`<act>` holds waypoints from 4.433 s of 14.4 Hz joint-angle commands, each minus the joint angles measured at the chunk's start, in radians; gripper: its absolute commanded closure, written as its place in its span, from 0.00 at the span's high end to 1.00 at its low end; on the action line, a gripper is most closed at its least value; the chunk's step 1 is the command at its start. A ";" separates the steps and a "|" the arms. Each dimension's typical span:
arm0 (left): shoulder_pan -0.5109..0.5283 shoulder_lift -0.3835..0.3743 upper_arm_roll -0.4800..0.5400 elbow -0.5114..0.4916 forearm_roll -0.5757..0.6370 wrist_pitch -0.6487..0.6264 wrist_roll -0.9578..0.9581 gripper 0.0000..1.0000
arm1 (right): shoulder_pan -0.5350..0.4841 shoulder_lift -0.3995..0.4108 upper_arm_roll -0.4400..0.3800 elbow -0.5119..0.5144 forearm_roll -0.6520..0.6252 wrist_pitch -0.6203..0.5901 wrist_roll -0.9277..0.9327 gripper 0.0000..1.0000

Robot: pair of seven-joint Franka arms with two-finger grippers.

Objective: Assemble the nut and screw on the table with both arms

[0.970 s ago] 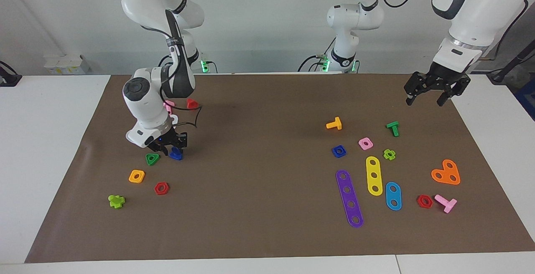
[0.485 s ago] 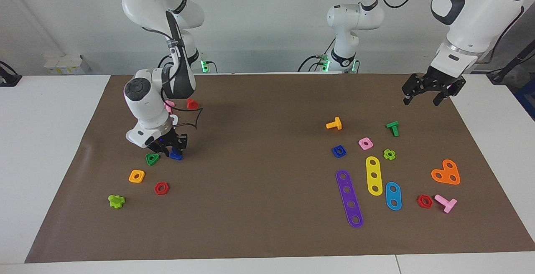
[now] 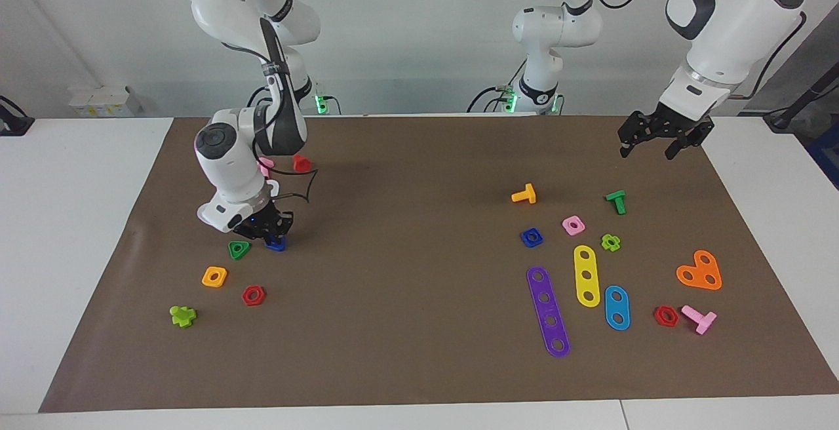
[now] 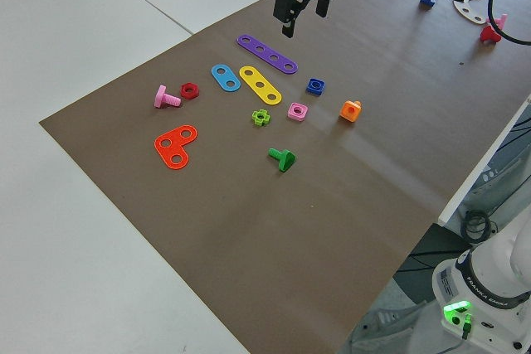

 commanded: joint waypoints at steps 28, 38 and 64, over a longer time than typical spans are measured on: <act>-0.035 -0.004 0.009 -0.027 -0.002 0.023 -0.157 1.00 | 0.090 0.389 0.594 0.505 -0.574 -0.117 1.202 0.00; -0.111 0.067 0.007 -0.034 -0.002 0.088 -0.263 1.00 | 0.019 0.247 0.597 0.449 -0.574 -0.112 1.250 1.00; -0.303 0.321 0.010 -0.329 -0.003 0.665 -0.776 0.76 | -0.006 -0.281 -0.092 0.467 -0.034 -0.759 0.214 1.00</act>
